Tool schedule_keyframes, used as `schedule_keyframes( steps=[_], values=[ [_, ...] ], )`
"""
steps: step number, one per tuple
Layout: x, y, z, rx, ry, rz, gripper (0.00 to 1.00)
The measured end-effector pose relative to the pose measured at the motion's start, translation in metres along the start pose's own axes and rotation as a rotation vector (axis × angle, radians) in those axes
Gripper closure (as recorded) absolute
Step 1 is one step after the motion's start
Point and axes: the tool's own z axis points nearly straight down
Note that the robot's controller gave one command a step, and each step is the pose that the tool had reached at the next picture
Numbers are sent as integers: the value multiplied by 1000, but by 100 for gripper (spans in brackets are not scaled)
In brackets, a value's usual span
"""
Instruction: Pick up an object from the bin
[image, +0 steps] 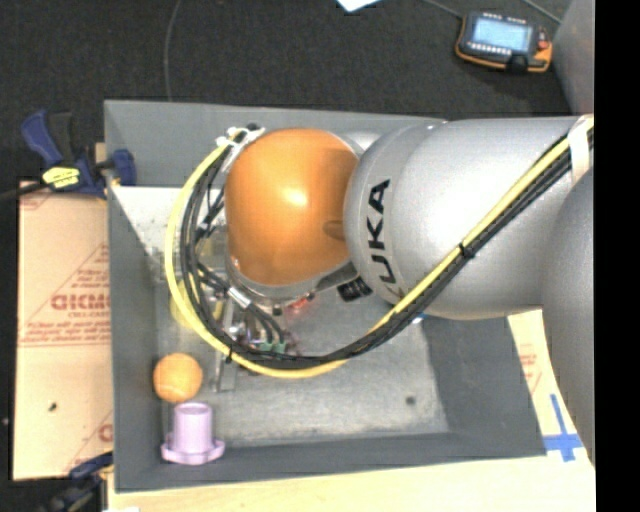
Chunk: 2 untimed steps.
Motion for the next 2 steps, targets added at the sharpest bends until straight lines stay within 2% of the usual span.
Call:
schedule_keyframes(
  steps=[1, 2],
  values=[
    [-18, 12, 120, -3, -3, 152, 0],
    [-45, -111, 170, -3, -12, 137, 0]
  ],
)
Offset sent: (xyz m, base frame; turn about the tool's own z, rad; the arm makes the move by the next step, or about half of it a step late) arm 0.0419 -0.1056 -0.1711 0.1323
